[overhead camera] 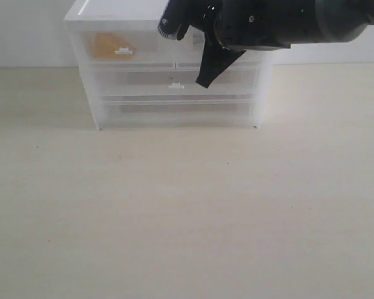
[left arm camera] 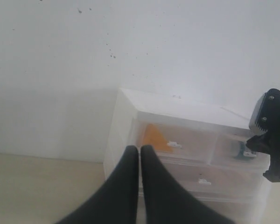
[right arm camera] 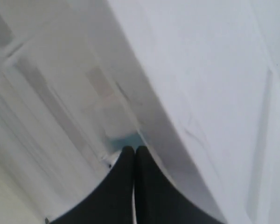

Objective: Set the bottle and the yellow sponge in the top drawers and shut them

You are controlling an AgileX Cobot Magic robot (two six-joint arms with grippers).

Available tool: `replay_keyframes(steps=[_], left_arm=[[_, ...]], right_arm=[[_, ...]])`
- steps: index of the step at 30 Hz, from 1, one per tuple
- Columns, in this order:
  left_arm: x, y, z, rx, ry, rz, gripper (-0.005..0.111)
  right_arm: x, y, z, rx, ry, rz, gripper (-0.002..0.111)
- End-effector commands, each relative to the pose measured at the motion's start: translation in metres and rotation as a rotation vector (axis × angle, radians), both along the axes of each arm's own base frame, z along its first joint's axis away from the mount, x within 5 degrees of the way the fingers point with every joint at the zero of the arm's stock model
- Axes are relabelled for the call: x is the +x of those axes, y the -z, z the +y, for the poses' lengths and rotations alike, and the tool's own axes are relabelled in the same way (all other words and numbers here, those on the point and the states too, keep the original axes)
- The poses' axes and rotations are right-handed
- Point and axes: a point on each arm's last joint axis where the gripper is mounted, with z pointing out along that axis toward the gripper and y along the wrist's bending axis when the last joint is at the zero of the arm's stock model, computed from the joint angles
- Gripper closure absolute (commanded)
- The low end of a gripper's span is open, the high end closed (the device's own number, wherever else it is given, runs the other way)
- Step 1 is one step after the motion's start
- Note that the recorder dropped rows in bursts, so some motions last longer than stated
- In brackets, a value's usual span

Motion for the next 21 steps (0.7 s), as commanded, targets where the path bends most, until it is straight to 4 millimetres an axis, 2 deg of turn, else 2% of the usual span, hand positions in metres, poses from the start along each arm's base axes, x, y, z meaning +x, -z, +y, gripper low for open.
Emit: replay_keyframes(steps=[1, 3, 6, 11, 14, 17, 21], left_arm=[[-0.001, 0.0, 0.0, 0.004, 0.001, -0.007, 0.103], [-0.001, 0.0, 0.0, 0.004, 0.001, -0.007, 0.103], [-0.001, 0.0, 0.0, 0.004, 0.001, -0.007, 0.103], [-0.001, 0.0, 0.0, 0.004, 0.001, -0.007, 0.103], [-0.001, 0.0, 0.0, 0.004, 0.001, -0.007, 0.103], [-0.001, 0.0, 0.0, 0.004, 0.001, -0.007, 0.103], [-0.001, 0.0, 0.0, 0.004, 0.001, -0.007, 0.103]], right_arm=[[-0.02, -0.033, -0.012, 0.134, 0.0, -0.017, 0.109], [-0.041, -0.046, -0.027, 0.163, 0.006, -0.021, 0.109], [-0.079, -0.054, -0.054, 0.249, 0.013, -0.021, 0.109], [-0.158, -0.057, -0.086, 0.632, -0.123, -0.002, 0.109], [-0.201, -0.051, -0.103, 0.782, -0.235, 0.008, 0.109], [-0.23, -0.041, -0.119, 0.84, -0.285, -0.002, 0.109], [-0.259, -0.017, -0.141, 0.971, -0.234, 0.027, 0.109]])
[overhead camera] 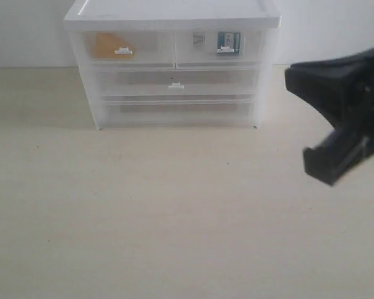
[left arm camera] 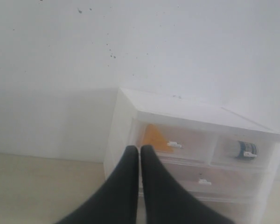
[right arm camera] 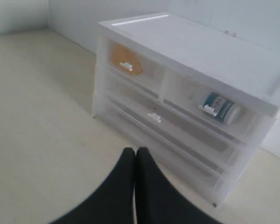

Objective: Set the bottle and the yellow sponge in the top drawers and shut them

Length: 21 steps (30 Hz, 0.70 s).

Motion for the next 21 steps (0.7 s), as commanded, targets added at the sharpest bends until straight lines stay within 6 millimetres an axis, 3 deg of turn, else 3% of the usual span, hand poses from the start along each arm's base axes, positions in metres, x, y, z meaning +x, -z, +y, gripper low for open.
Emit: replay_keyframes(steps=[1, 9, 18, 21], left_arm=[[-0.001, 0.0, 0.0, 0.004, 0.001, -0.007, 0.103], [-0.001, 0.0, 0.0, 0.004, 0.001, -0.007, 0.103], [-0.001, 0.0, 0.0, 0.004, 0.001, -0.007, 0.103], [-0.001, 0.0, 0.0, 0.004, 0.001, -0.007, 0.103]], right_arm=[[-0.029, 0.028, -0.021, 0.119, 0.017, 0.053, 0.109], [-0.058, 0.101, -0.046, 0.131, 0.038, 0.034, 0.109], [-0.062, 0.107, -0.048, 0.096, 0.041, 0.085, 0.109], [-0.059, 0.105, -0.055, 0.119, 0.128, 0.066, 0.109]])
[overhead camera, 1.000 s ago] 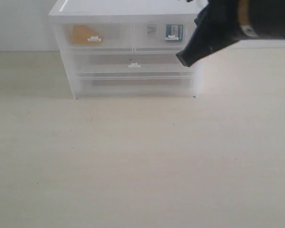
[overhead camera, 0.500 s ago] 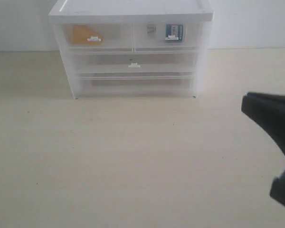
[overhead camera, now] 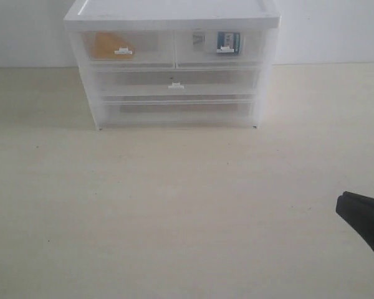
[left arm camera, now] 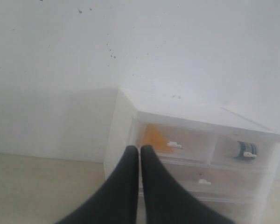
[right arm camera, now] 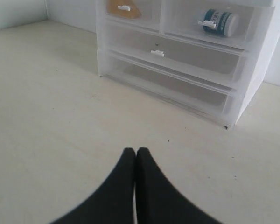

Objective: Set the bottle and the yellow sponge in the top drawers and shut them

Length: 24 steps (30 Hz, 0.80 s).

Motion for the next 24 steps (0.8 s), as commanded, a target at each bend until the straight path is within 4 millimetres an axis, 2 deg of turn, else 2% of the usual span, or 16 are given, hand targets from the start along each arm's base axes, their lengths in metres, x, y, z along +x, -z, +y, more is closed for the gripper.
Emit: replay_keyframes(steps=[1, 5, 8, 13, 24], left_arm=[[-0.001, 0.0, 0.0, 0.004, 0.001, -0.007, 0.103], [-0.001, 0.0, 0.0, 0.004, 0.001, -0.007, 0.103], [-0.001, 0.0, 0.0, 0.004, 0.001, -0.007, 0.103], [-0.001, 0.0, 0.0, 0.004, 0.001, -0.007, 0.103], [-0.001, 0.0, 0.0, 0.004, 0.001, -0.007, 0.103]], right_arm=[[0.004, -0.002, -0.012, 0.031, 0.145, -0.024, 0.109], [0.002, -0.012, -0.035, 0.163, 0.41, -0.103, 0.109], [-0.006, -0.011, -0.044, 0.167, 0.515, -0.121, 0.109], [-0.015, -0.005, -0.047, 0.157, 0.543, -0.096, 0.109], [-0.015, -0.005, -0.047, 0.153, 0.543, -0.095, 0.109]])
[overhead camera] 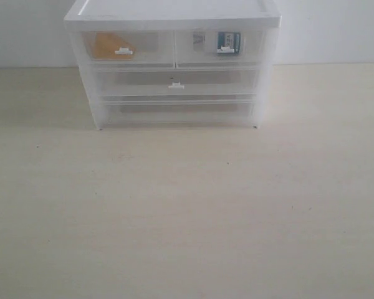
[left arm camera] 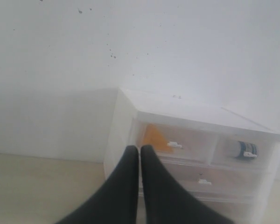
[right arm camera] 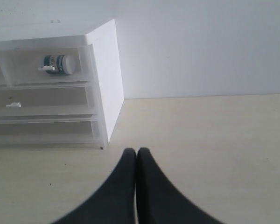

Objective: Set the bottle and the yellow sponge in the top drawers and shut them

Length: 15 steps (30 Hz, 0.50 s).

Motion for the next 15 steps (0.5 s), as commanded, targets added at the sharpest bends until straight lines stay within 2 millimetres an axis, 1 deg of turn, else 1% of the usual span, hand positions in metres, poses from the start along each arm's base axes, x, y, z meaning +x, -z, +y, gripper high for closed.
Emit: replay_keyframes(steps=[1, 8, 10, 12, 15], left_arm=[[-0.001, 0.0, 0.0, 0.004, 0.001, -0.007, 0.103], [-0.001, 0.001, 0.0, 0.004, -0.001, -0.004, 0.103], [-0.001, 0.0, 0.0, 0.035, -0.009, -0.017, 0.103], [0.0, 0.0, 0.004, 0.098, -0.066, -0.02, 0.103], [0.0, 0.002, 0.014, 0.107, -0.18, 0.01, 0.103]], right_arm=[[-0.001, 0.0, 0.0, -0.002, 0.004, -0.004, 0.109], [-0.001, 0.0, 0.0, -0.002, 0.004, -0.004, 0.109], [-0.001, 0.0, 0.0, -0.002, 0.004, -0.004, 0.109], [-0.001, 0.0, 0.0, -0.002, 0.004, -0.004, 0.109], [-0.001, 0.0, 0.0, 0.0, 0.004, -0.004, 0.109]])
